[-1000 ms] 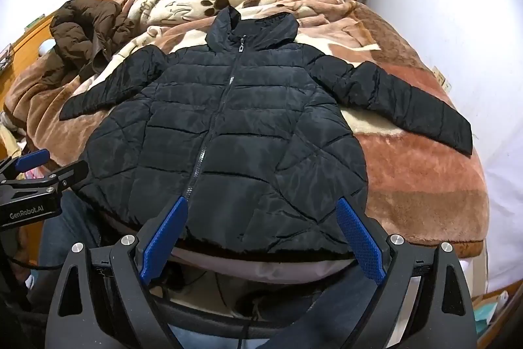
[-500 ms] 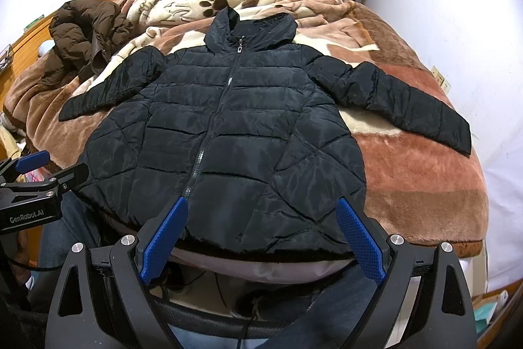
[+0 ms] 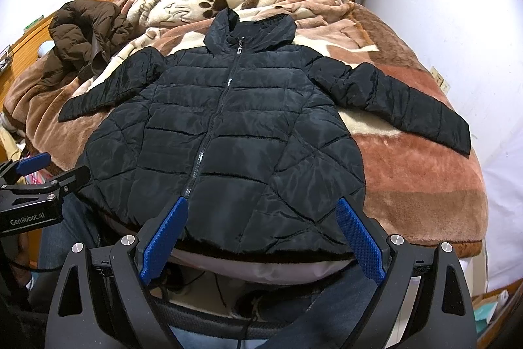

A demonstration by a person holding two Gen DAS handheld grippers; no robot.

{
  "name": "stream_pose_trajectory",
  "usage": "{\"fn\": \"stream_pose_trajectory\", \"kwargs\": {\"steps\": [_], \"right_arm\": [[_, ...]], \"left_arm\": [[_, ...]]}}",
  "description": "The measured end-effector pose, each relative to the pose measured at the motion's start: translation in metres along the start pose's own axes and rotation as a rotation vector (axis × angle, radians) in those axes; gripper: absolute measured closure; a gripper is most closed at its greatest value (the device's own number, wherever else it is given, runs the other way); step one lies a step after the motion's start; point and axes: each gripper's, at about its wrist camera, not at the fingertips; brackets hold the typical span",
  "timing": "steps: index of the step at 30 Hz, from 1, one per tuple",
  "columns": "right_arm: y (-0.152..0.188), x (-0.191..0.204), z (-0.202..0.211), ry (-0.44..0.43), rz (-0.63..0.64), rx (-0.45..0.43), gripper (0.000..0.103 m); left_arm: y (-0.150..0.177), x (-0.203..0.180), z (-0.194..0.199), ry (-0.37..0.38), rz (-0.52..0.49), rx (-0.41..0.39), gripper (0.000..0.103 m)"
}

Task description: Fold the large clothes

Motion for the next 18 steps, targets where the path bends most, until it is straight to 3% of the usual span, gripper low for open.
{"fn": "stream_pose_trajectory", "kwargs": {"steps": [18], "right_arm": [[-0.0005, -0.0003, 0.0019, 0.001, -0.001, -0.005, 0.010]], "left_arm": [[-0.0002, -0.0009, 0.0008, 0.001, 0.003, 0.001, 0.003]]}}
Point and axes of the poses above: each gripper's, at about its wrist camera, not at the fingertips, and z roughly against the way its jaws point, x to its left, y to its underside
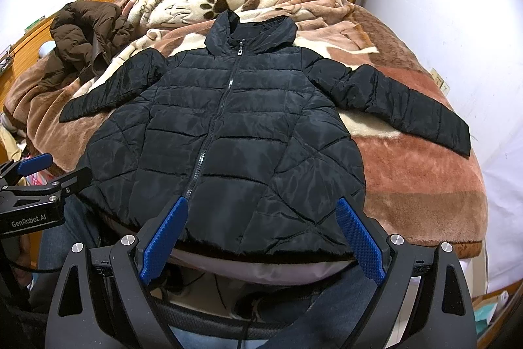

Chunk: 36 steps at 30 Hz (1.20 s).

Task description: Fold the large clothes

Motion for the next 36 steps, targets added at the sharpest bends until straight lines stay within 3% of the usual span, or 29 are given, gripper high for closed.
{"fn": "stream_pose_trajectory", "kwargs": {"steps": [25, 36], "right_arm": [[-0.001, 0.002, -0.005, -0.006, 0.003, 0.001, 0.010], [-0.035, 0.015, -0.052, -0.045, 0.087, 0.011, 0.010]], "left_arm": [[0.004, -0.007, -0.010, 0.022, 0.005, 0.000, 0.003], [-0.023, 0.036, -0.057, 0.000, 0.051, -0.006, 0.003]]}}
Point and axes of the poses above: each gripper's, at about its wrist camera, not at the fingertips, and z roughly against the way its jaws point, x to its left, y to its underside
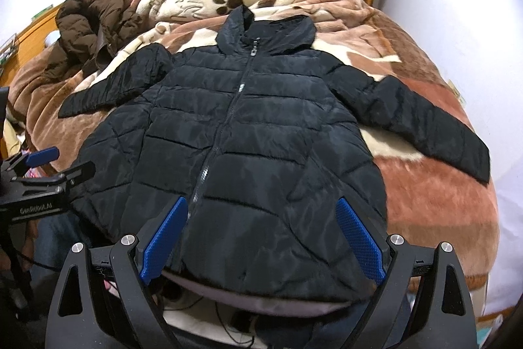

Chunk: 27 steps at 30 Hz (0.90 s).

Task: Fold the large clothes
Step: 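Grasp the sleeve nearest the left tool with the left tool and lift it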

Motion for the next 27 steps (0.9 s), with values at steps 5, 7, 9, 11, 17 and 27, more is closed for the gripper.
{"fn": "stream_pose_trajectory", "kwargs": {"steps": [5, 7, 9, 11, 17, 27], "right_arm": [[-0.024, 0.008, -0.032, -0.019, 0.036, 0.008, 0.011], [-0.034, 0.010, -0.046, -0.024, 0.038, 0.017, 0.012], [-0.045, 0.011, -0.061, -0.044, 0.033, 0.027, 0.012], [-0.055, 0.011, -0.076, -0.058, 0.025, 0.037, 0.012], [-0.077, 0.016, -0.113, -0.048, 0.049, 0.050, 0.015], [-0.098, 0.003, -0.170, -0.075, 0.017, 0.118, 0.015]], "left_arm": [[-0.023, 0.038, -0.031, -0.033, 0.079, 0.005, 0.003], [-0.032, 0.056, -0.043, -0.077, 0.112, 0.001, 0.003], [-0.041, 0.073, -0.055, -0.085, 0.136, 0.000, 0.003], [-0.050, 0.091, -0.067, -0.089, 0.164, 0.008, 0.003], [-0.072, 0.154, -0.102, -0.158, 0.280, -0.005, 0.008], [-0.083, 0.253, -0.165, -0.228, 0.490, -0.021, 0.011]]}}
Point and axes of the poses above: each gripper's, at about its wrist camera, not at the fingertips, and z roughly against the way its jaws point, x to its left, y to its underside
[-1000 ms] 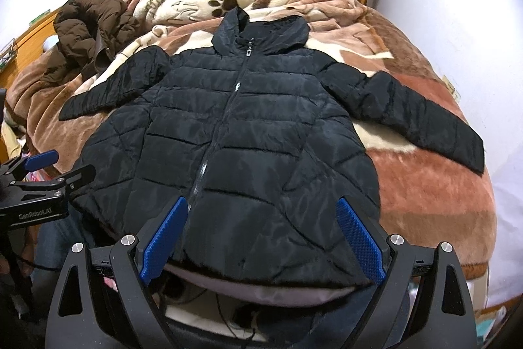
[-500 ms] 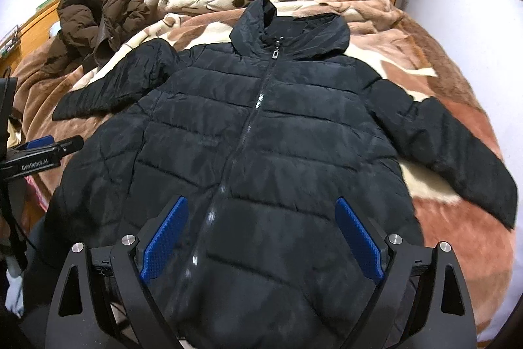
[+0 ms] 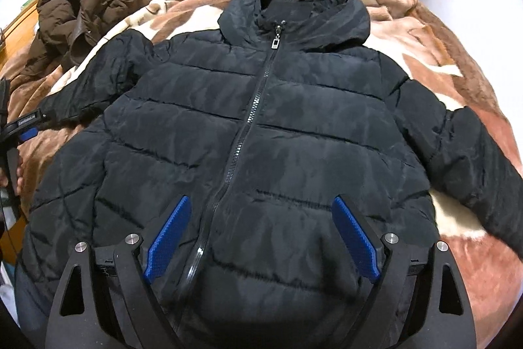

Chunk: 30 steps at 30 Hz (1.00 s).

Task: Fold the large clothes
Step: 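Grasp the sleeve nearest the left tool with the left tool and lift it, then fold the held sleeve across the jacket front with the left tool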

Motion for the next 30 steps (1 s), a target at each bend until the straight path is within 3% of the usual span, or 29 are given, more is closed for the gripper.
{"fn": "stream_pose_trajectory", "kwargs": {"steps": [6, 10, 13, 14, 15, 18, 22, 30], "right_arm": [[-0.007, -0.006, -0.021, -0.028, -0.011, 0.033, 0.015], [-0.006, -0.009, -0.032, -0.027, -0.033, 0.072, 0.015], [-0.003, -0.011, -0.033, -0.017, -0.045, 0.073, 0.015], [-0.001, -0.011, -0.031, -0.005, -0.034, 0.067, 0.015], [-0.001, -0.010, -0.029, 0.006, -0.023, 0.060, 0.015], [0.003, -0.013, -0.022, 0.031, -0.001, 0.042, 0.015], [0.008, -0.017, -0.009, 0.052, 0.007, 0.023, 0.015], [0.020, -0.028, 0.023, 0.072, -0.029, -0.035, 0.016]], "left_arm": [[-0.013, 0.039, -0.045, -0.012, 0.151, 0.035, 0.011], [-0.023, 0.037, -0.057, -0.014, 0.134, 0.015, 0.013], [-0.030, 0.030, -0.058, -0.013, 0.096, 0.006, 0.046], [-0.033, 0.028, -0.054, -0.003, 0.082, -0.003, 0.069], [-0.035, 0.024, -0.047, 0.001, 0.068, -0.014, 0.079], [-0.044, 0.015, -0.023, 0.002, 0.043, -0.055, 0.085], [-0.060, -0.001, 0.024, 0.070, 0.025, -0.106, 0.086], [-0.084, -0.079, 0.142, 0.279, -0.157, -0.239, 0.086]]}}
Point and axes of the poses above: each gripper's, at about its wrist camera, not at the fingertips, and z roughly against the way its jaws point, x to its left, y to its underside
